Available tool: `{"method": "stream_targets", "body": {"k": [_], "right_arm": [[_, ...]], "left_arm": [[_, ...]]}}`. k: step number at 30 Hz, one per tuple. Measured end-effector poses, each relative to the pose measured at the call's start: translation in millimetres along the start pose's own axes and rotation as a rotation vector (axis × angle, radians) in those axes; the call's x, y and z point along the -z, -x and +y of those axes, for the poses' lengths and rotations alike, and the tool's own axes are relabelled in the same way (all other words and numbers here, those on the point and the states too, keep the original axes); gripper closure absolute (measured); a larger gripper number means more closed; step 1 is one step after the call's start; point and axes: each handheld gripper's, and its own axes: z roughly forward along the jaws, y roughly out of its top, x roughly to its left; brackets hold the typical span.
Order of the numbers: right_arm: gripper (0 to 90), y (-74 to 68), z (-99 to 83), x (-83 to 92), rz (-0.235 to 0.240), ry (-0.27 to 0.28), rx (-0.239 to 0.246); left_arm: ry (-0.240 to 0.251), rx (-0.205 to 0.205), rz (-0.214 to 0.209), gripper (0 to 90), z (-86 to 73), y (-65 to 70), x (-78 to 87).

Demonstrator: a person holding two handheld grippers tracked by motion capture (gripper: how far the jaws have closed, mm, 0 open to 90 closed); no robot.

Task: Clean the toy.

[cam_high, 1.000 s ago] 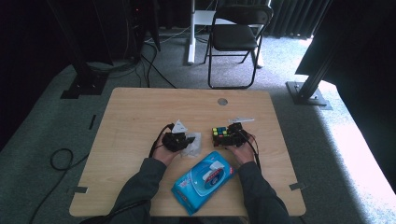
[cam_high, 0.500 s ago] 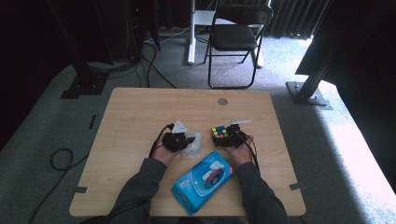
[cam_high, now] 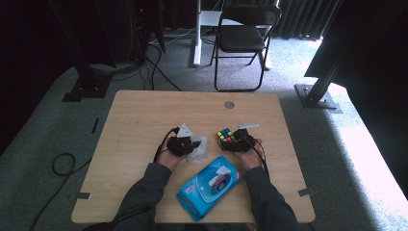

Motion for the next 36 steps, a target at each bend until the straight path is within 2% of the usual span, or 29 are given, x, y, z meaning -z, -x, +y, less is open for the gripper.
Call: {"method": "stream_targets", "body": {"k": [11,18,36], "right_arm": [[33.6,-0.1,-1.7,1.9,0.052,0.028,0.02],[33.6,-1.1,-1.4,4.0,0.066,0.031,0.034],[33.7,-5.7,4.2,10.8,0.089,0.055,0.055]], "left_arm": [[0.005,0.002,0.001,84.9,1.0,-0.8,1.1],[0.01,0.004,0.007,85.7,2.5,-1.3,2.9],[0.028,-0.041,-0.001,87.3,19.5,5.9,6.1]]}}
